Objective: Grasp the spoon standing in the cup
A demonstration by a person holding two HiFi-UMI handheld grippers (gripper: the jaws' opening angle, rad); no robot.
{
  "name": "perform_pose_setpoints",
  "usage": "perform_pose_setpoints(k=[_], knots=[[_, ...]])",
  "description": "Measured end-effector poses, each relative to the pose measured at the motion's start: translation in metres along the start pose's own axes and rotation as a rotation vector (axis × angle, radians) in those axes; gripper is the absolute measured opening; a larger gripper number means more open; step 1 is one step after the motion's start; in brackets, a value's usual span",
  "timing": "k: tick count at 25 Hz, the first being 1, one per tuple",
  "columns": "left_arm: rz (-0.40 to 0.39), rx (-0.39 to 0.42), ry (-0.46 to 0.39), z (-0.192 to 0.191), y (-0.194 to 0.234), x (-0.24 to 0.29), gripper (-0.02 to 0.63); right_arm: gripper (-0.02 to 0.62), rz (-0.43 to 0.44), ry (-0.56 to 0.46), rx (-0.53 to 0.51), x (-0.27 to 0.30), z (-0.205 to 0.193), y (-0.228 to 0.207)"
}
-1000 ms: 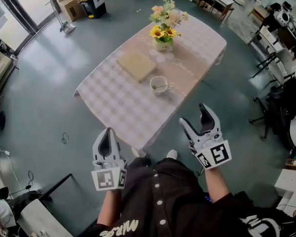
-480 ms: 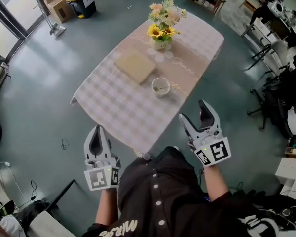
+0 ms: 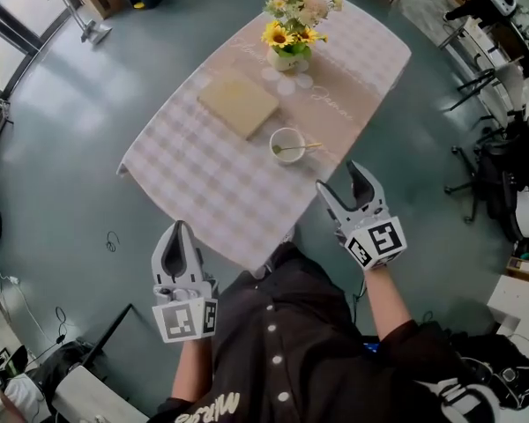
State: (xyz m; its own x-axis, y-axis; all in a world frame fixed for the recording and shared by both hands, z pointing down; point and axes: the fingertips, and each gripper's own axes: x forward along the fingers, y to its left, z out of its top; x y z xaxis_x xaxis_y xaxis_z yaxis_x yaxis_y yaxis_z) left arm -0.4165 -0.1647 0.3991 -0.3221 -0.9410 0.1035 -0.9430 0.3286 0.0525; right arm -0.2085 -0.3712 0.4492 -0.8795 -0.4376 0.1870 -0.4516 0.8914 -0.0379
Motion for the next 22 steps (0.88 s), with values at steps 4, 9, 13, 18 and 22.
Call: perform_pose_setpoints(k=[4,9,13,18,22], knots=[[0.022,-0.005,0.025,-0.005,-0.004,0.012,0.017,0.285,0.025,0.081,0.034,0.020,-0.029,-0.020],[0.029,-0.005,0.058,-0.014,-0.014,0.026,0.017,0.252,0.029,0.182,0.099,0.042,-0.067,-0.043],[0.034,-0.001,0.079,-0.020,-0.023,0.034,0.017,0.238,0.039,0.241,0.140,0.057,-0.091,-0.055],[0.026,-0.008,0.113,-0.030,-0.033,0.045,0.017,0.204,0.022,0.292,0.236,0.076,-0.115,-0.072],[0.026,-0.011,0.140,-0.039,-0.038,0.051,0.017,0.179,0.014,0.324,0.310,0.090,-0.130,-0.080]])
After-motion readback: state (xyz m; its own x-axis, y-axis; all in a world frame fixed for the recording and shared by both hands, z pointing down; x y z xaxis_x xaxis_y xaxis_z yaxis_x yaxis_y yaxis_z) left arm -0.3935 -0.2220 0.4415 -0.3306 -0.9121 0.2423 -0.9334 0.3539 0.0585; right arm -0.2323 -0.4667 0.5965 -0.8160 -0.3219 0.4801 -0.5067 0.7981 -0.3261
